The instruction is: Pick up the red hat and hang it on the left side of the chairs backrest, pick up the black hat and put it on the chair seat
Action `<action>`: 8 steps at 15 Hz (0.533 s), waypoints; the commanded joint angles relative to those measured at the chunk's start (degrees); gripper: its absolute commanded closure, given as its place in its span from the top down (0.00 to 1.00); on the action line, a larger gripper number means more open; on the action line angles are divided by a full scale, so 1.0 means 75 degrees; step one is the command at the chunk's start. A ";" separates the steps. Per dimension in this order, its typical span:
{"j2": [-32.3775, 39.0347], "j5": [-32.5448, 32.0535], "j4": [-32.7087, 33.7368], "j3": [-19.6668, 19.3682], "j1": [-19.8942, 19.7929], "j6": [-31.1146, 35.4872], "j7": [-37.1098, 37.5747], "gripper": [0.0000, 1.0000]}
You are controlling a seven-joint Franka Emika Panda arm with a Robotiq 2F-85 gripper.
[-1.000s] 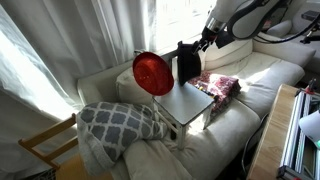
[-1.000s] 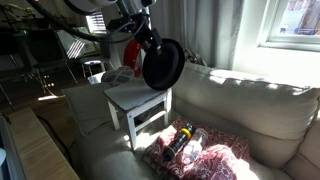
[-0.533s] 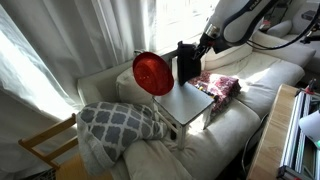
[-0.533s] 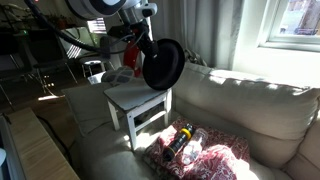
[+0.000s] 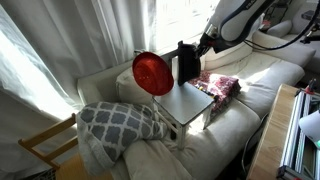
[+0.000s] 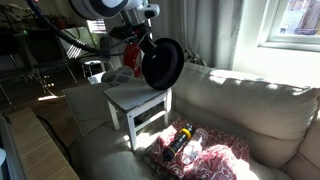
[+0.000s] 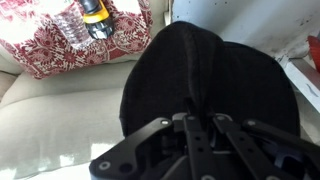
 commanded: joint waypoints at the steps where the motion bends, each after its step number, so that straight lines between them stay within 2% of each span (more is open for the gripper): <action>1: -0.0295 0.0254 -0.0016 -0.0074 0.0007 -0.0081 -0.0439 0.01; 4: -0.1049 -0.0314 -0.0117 -0.0549 0.0278 -0.0862 -0.0542 0.02; 6: -0.1549 -0.1176 -0.0118 -0.0632 0.0264 -0.1699 -0.0357 0.02; 7: -0.1791 -0.1906 -0.0083 -0.0727 0.0291 -0.2287 -0.0061 0.02; 8: -0.1991 -0.2203 -0.0037 -0.0585 0.0230 -0.2824 -0.0107 0.02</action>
